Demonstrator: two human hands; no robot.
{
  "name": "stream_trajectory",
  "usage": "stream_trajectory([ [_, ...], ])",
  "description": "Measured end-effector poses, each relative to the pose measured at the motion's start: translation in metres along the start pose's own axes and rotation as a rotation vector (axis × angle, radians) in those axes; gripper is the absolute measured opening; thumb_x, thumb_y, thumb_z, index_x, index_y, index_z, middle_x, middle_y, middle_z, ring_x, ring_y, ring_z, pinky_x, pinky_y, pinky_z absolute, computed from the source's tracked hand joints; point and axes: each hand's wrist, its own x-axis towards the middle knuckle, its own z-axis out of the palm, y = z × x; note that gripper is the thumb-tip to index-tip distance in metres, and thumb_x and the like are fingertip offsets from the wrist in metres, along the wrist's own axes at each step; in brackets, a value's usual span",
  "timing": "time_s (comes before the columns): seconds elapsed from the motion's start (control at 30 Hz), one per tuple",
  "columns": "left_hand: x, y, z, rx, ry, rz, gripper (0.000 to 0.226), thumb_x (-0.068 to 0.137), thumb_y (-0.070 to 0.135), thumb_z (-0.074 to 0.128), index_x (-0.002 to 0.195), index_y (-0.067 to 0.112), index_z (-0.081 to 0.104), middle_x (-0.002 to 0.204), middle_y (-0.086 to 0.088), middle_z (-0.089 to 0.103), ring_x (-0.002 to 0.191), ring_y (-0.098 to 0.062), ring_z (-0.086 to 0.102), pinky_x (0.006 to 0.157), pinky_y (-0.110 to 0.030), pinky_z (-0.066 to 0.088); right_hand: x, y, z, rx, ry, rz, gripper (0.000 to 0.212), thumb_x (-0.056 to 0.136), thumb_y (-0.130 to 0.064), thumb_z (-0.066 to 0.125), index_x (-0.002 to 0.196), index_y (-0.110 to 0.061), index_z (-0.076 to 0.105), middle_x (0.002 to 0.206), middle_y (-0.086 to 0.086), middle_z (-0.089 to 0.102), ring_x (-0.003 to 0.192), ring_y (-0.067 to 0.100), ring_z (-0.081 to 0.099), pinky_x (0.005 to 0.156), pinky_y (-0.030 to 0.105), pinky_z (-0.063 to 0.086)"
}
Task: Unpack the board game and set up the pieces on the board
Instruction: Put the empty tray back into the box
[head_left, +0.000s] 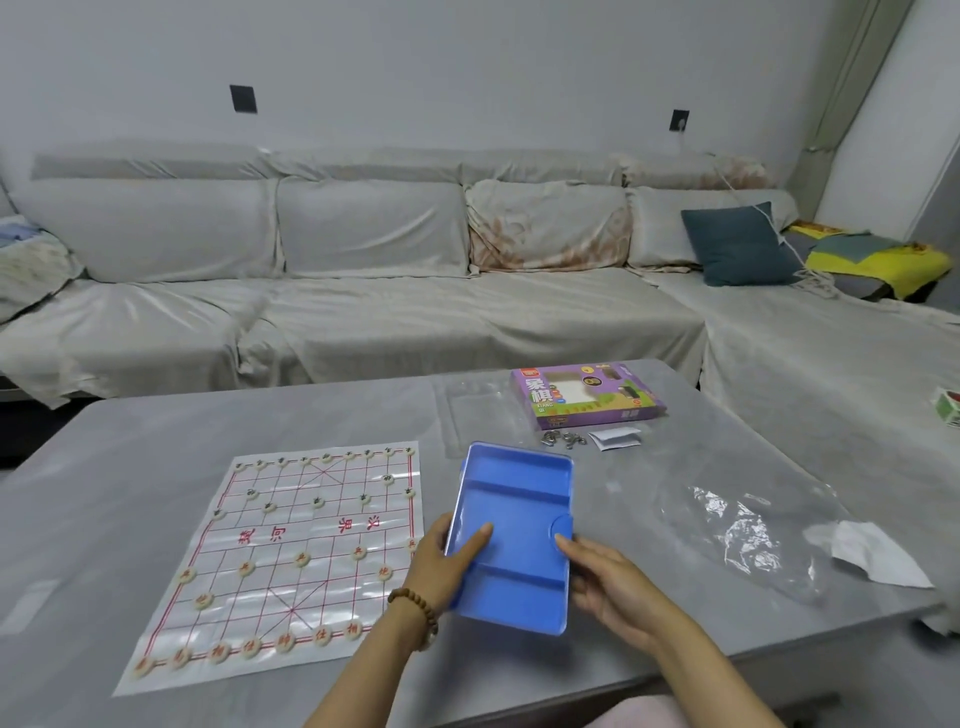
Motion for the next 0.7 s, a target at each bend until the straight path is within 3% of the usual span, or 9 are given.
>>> stream_trajectory([
  [0.33,-0.019,0.003,-0.013,0.042,0.040,0.054,0.032,0.088,0.034,0.059,0.116,0.020,0.051,0.104,0.006,0.059,0.085,-0.002,0.057,0.051,-0.010,0.047,-0.007,0.004,0.027,-0.156,0.100,-0.053,0.030,0.093,-0.026,0.055,0.117,-0.011,0.063,0.109,0.007,0.071,0.101,0.025,0.067,0.091,0.040,0.053],
  [0.47,-0.012,0.002,-0.010,0.039,-0.006,0.040,0.034,0.087,0.035,0.060,0.115,0.016,0.054,0.108,0.000,0.063,0.087,-0.007,0.062,0.052,-0.009,0.048,0.001,0.007,0.026,0.083,0.107,-0.054,0.034,0.096,-0.031,0.047,0.118,-0.009,0.060,0.116,0.012,0.068,0.109,0.029,0.063,0.100,0.049,0.046],
  [0.7,0.027,-0.006,0.011,0.092,-0.004,-0.001,0.033,0.087,0.039,0.059,0.111,0.020,0.050,0.105,0.000,0.059,0.085,-0.008,0.059,0.061,-0.016,0.048,0.033,0.007,0.013,0.151,0.234,-0.079,0.033,0.096,-0.028,0.048,0.118,-0.007,0.060,0.110,0.012,0.070,0.102,0.029,0.067,0.085,0.043,0.055],
])
